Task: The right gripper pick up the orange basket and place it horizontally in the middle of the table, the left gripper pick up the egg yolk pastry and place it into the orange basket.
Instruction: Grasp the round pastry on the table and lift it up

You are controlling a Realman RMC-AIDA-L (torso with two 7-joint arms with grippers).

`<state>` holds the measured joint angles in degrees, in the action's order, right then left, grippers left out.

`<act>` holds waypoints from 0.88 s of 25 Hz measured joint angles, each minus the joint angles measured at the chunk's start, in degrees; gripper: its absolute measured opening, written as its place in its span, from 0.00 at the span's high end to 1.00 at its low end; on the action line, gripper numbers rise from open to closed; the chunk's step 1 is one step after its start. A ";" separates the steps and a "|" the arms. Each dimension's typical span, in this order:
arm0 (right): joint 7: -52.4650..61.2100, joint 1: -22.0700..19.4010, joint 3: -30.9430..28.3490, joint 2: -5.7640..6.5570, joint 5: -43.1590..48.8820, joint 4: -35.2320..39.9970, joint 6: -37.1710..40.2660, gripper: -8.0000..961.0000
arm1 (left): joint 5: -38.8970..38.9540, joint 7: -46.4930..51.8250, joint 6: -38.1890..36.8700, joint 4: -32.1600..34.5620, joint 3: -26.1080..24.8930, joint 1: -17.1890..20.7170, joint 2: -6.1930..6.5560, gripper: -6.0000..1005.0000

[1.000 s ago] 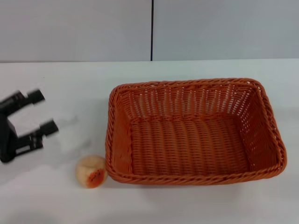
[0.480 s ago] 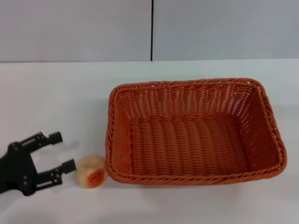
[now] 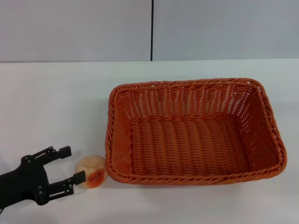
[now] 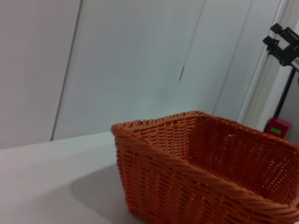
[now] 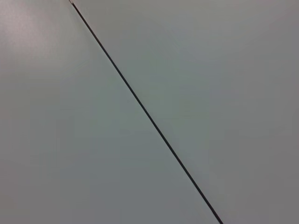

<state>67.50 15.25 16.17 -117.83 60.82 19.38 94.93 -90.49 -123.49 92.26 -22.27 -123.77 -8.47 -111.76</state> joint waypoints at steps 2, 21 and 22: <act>0.00 0.01 0.00 0.00 0.00 -0.01 0.00 0.36 | -0.04 0.00 -1.44 0.03 0.19 -0.06 -0.70 0.17; 0.00 -0.06 0.00 0.06 0.00 -0.05 -0.02 0.36 | -4.21 0.16 -6.15 0.03 0.28 -2.00 -3.45 0.17; 0.00 -0.10 0.02 0.03 0.00 -0.05 -0.02 0.36 | -4.21 0.16 -6.15 0.03 0.28 -2.00 -3.45 0.17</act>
<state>67.50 15.15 16.19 -117.80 60.82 19.33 94.91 -94.70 -123.33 86.11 -22.24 -123.49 -10.47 -115.21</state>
